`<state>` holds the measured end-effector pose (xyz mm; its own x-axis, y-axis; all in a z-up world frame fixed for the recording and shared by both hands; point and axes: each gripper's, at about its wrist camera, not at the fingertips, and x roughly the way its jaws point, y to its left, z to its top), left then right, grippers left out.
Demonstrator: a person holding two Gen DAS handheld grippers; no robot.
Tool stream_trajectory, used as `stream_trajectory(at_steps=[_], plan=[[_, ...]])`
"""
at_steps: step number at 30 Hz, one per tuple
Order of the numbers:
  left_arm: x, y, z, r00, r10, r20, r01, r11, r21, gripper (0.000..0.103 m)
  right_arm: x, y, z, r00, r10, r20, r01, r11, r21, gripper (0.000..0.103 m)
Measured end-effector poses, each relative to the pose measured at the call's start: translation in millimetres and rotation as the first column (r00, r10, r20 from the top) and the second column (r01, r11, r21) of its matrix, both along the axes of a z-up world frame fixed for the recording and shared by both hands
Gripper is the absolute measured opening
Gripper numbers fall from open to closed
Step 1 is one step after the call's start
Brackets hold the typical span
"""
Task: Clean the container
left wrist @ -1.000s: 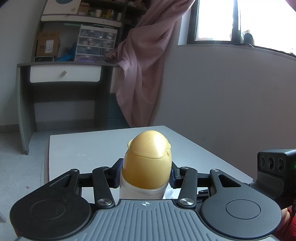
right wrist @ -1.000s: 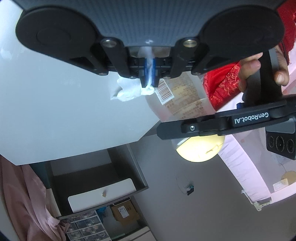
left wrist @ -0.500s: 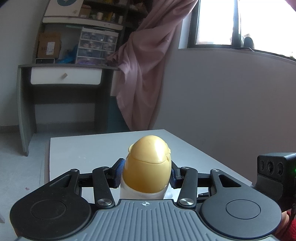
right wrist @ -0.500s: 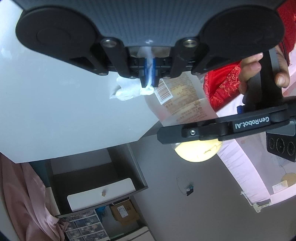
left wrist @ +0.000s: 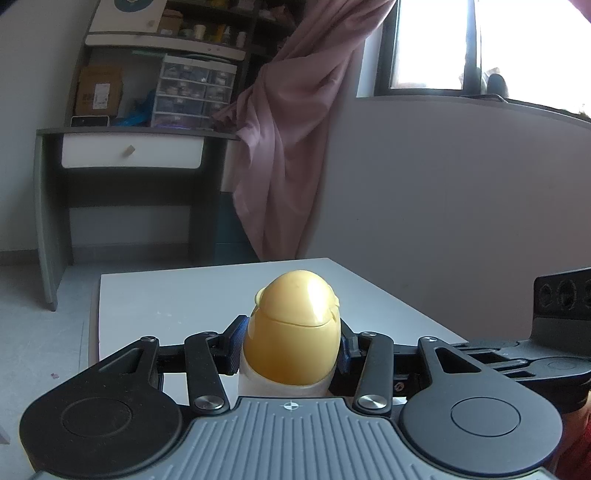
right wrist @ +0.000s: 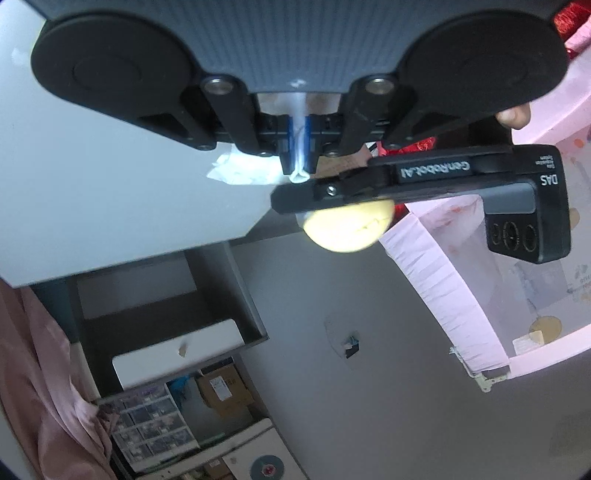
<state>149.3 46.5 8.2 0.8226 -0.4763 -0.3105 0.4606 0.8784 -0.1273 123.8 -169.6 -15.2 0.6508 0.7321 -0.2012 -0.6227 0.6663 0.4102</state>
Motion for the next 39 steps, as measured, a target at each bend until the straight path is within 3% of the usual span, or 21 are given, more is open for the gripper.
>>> stream_trajectory(at_steps=[18,34,39], plan=[[0.6,2.0,1.4,1.000,-0.002,-0.001,0.002,1.000,0.002,0.047,9.9,7.5,-28.1,0.995,0.000,-0.102,-0.009,0.997,-0.080,0.005],[1.2,3.3,-1.1,1.000,-0.002,-0.003,0.002,1.000,-0.003,0.047,-8.2,-3.7,6.2,0.998,0.036,0.054,-0.037,0.999,0.017,0.005],[0.0,2.8,-1.5,1.000,-0.003,-0.003,0.003,1.000,0.000,0.047,-5.9,-1.4,-0.6,0.998,0.049,0.043,-0.050,0.999,0.017,0.005]])
